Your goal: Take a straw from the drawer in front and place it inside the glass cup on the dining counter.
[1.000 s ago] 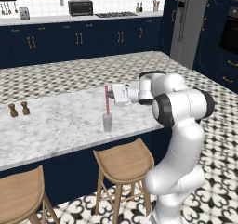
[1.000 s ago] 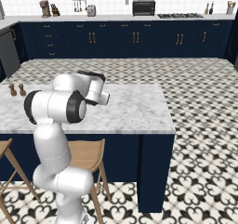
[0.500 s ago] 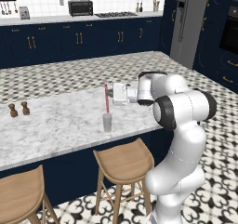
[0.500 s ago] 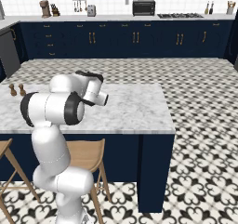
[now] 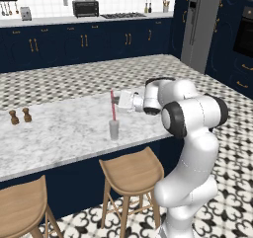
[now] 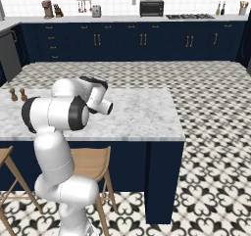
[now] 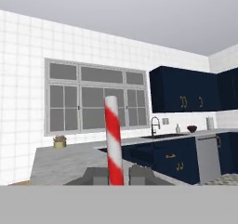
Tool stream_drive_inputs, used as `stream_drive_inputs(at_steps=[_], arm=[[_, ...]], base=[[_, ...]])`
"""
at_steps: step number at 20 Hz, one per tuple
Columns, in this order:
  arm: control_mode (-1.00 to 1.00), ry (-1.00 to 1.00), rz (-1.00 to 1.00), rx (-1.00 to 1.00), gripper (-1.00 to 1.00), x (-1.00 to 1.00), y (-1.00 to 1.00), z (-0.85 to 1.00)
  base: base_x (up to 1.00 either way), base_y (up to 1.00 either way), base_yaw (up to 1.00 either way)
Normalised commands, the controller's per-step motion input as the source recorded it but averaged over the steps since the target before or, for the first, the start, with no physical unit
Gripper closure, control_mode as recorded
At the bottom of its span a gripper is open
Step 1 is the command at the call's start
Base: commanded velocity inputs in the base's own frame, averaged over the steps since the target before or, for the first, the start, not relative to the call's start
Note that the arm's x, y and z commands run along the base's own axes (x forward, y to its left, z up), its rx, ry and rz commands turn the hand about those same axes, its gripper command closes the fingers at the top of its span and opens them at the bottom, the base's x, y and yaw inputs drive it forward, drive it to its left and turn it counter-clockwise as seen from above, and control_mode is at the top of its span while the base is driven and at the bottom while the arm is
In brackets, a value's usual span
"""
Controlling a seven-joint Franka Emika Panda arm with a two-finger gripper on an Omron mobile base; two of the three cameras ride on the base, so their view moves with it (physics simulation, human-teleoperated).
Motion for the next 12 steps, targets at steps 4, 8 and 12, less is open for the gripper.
stream_drive_inputs(at_steps=[4, 8, 12], arm=[[-1.00, 0.00, -0.06, 0.00, 1.00, 0.05, 0.05, -0.05], [-1.00, 0.00, -0.05, 0.00, 1.00, -0.13, 0.02, 0.00], [-1.00, -0.05, -0.06, 0.00, 1.00, -0.47, 0.00, 0.20]], base=[[0.00, 0.00, 0.00], [0.00, 0.00, 0.00], [0.00, 0.00, 0.00]])
